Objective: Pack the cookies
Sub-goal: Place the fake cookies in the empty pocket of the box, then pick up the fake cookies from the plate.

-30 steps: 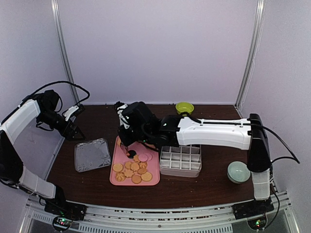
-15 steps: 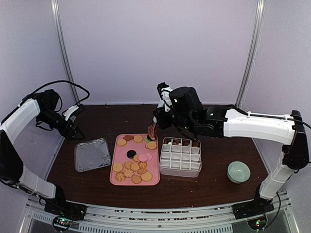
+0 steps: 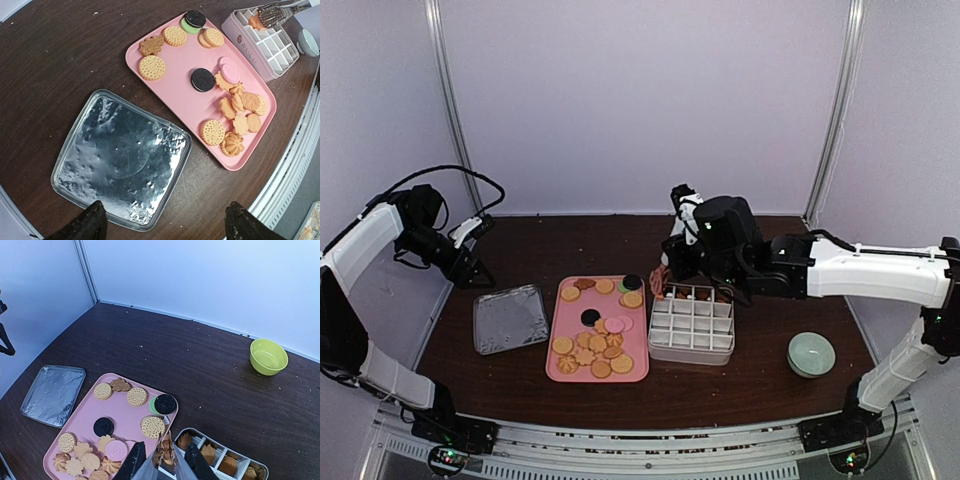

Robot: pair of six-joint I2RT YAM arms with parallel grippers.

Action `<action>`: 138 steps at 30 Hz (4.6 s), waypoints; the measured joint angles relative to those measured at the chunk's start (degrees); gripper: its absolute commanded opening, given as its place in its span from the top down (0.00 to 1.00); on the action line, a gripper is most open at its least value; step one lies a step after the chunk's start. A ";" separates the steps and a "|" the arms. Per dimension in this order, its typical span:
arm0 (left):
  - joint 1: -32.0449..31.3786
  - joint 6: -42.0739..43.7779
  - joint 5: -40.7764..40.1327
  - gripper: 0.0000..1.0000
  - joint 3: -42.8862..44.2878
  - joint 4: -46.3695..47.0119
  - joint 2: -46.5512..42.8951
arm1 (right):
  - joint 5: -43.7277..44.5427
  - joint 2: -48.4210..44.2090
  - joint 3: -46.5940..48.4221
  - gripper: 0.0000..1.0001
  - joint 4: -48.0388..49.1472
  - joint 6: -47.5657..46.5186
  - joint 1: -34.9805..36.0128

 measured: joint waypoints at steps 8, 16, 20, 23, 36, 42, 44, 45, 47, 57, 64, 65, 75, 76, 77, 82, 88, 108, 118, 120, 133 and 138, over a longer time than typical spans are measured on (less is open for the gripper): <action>0.00 0.00 0.48 0.16 0.17 -0.26 0.02 | 0.98 -0.74 -1.60 1.00 0.04 0.42 -0.02; 0.00 0.11 0.59 0.16 0.17 -0.44 0.04 | 0.96 -0.74 -2.86 0.98 0.09 1.77 0.00; 0.00 0.17 0.61 0.16 0.20 -0.79 0.09 | 0.96 -0.63 -3.17 0.93 0.26 2.08 -0.02; 0.00 0.20 0.61 0.16 0.20 -1.09 0.24 | 0.96 -0.07 -3.17 0.87 0.87 2.36 -0.07; 0.00 0.26 0.74 0.16 0.70 -1.31 0.42 | 0.59 1.05 -3.13 0.71 1.01 2.69 -0.24; 0.00 0.26 0.83 0.16 0.72 -1.46 0.44 | 0.59 1.03 -3.13 0.69 0.76 2.23 -0.26; 0.00 0.26 0.83 0.16 0.83 -1.68 0.44 | 0.61 1.05 -2.95 0.69 0.42 1.79 -0.26; 0.00 0.26 0.85 0.16 0.83 -1.73 0.44 | 0.63 1.05 -2.75 0.69 0.09 1.70 -0.26; 0.00 0.28 0.85 0.16 0.90 -1.95 0.44 | 0.61 1.03 -2.45 0.70 -0.07 1.62 -0.26; 0.00 0.37 0.94 0.16 1.57 -2.62 0.55 | 0.70 1.11 2.69 0.70 -1.73 -0.42 3.34; 0.00 0.42 1.14 0.16 1.57 -2.73 0.74 | -0.46 6.67 11.26 0.70 -1.07 -1.22 8.85; 0.00 0.44 1.14 0.16 1.57 -2.75 0.74 | -0.79 8.24 12.31 0.70 -1.05 -1.22 9.44; 0.00 0.70 1.14 0.16 1.57 -2.75 0.74 | -1.97 20.94 19.50 0.71 -2.45 -2.64 10.64; 0.00 0.72 1.11 0.16 1.57 -2.78 0.74 | -1.95 21.53 20.06 0.71 -2.67 -2.86 10.64; 0.00 0.79 1.11 0.16 1.57 -2.78 0.74 | -1.90 22.12 20.61 0.71 -2.78 -3.02 10.64; 0.00 1.03 1.09 0.16 1.57 -2.78 0.74 | -1.84 23.19 21.24 0.71 -3.30 -3.39 10.64; 0.00 1.11 1.11 0.16 1.57 -2.78 0.74 | -0.83 23.32 21.18 0.68 -3.89 -3.69 10.69; 0.00 1.11 1.11 0.16 1.57 -2.97 0.74 | 1.36 23.34 18.91 0.65 -4.44 -4.46 11.78; 0.00 1.18 1.11 0.16 1.57 -2.99 0.74 | 1.60 25.18 19.19 0.64 -3.89 -4.66 11.80; 0.00 1.31 1.09 0.16 1.57 -2.99 0.74 | 1.75 25.44 19.39 0.65 -3.85 -4.74 11.80; 0.00 1.49 1.14 0.16 1.57 -3.02 0.74 | 4.35 26.05 20.02 0.85 -3.06 -6.51 11.89; 0.00 1.49 1.16 0.16 1.57 -3.02 0.74 | 5.07 25.44 20.02 0.93 -3.02 -8.22 11.63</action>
